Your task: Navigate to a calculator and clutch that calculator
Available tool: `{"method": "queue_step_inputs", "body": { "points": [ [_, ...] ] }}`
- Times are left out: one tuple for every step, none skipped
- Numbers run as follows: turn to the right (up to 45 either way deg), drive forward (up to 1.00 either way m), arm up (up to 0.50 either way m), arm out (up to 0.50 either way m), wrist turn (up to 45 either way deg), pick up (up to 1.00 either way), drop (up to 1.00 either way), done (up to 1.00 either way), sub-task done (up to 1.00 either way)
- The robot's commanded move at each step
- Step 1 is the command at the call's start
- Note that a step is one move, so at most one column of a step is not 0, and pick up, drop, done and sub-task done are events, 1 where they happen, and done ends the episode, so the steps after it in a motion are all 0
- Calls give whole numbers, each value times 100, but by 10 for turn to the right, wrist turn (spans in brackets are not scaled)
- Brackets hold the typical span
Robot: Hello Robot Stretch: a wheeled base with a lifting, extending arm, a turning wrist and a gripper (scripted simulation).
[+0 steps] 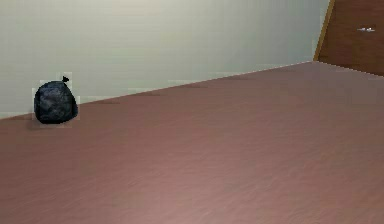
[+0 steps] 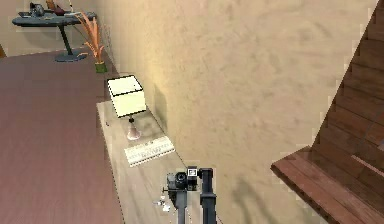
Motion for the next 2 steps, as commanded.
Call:
{"method": "queue_step_inputs", "body": {
  "points": [
    [0,0,0,0,450,0,0,0,0],
    [0,0,0,0,450,0,0,0,0]
  ]
}}
